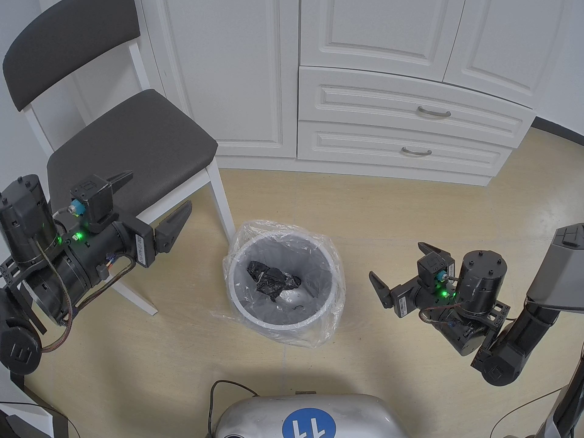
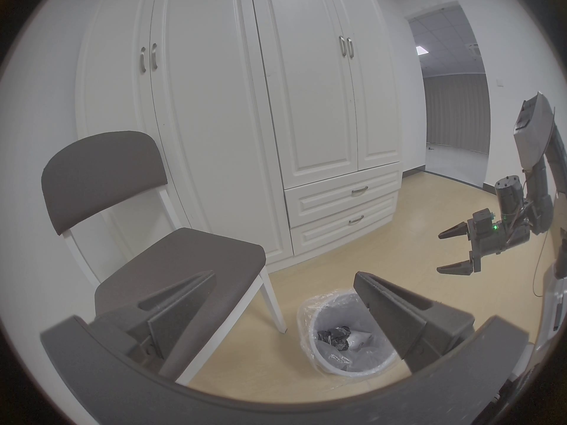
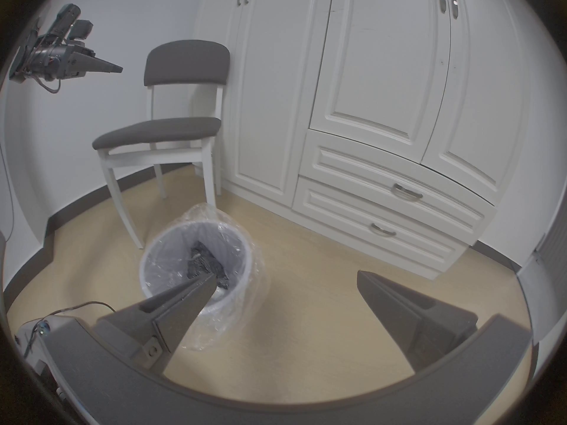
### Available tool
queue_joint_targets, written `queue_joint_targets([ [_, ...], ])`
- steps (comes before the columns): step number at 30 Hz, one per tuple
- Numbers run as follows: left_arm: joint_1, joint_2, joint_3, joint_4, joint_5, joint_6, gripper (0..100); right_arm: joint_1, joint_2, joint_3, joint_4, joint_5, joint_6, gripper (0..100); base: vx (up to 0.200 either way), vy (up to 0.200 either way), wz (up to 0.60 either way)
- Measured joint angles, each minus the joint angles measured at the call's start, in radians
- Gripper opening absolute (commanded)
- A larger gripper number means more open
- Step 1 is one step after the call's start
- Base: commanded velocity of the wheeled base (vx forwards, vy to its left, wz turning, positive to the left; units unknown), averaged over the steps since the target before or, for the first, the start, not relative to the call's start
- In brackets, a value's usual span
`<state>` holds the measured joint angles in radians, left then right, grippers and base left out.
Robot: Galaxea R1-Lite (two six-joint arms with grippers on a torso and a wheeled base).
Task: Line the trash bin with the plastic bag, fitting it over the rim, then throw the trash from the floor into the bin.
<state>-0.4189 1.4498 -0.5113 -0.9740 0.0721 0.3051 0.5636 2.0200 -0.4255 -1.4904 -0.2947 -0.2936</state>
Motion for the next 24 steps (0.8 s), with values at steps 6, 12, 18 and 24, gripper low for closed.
queue_joint_targets([
  [6, 0.001, 0.026, -0.010, 0.003, 0.006, -0.006, 100, -0.002, -0.037, -0.037, 0.117, -0.045, 0.047, 100, 0.000, 0.000, 0.00],
  [12, 0.003, 0.036, -0.017, 0.003, 0.023, -0.011, 100, -0.002, -0.116, -0.098, 0.400, -0.055, 0.145, 100, 0.000, 0.000, 0.00],
  [18, 0.005, 0.046, -0.027, 0.010, 0.031, -0.025, 100, 0.001, -0.216, -0.214, 0.789, -0.050, 0.299, 100, 0.000, 0.000, 0.00],
  [24, 0.016, 0.064, -0.066, 0.092, 0.047, -0.073, 100, -0.008, -0.293, -0.367, 1.206, 0.004, 0.463, 100, 0.000, 0.000, 0.00],
])
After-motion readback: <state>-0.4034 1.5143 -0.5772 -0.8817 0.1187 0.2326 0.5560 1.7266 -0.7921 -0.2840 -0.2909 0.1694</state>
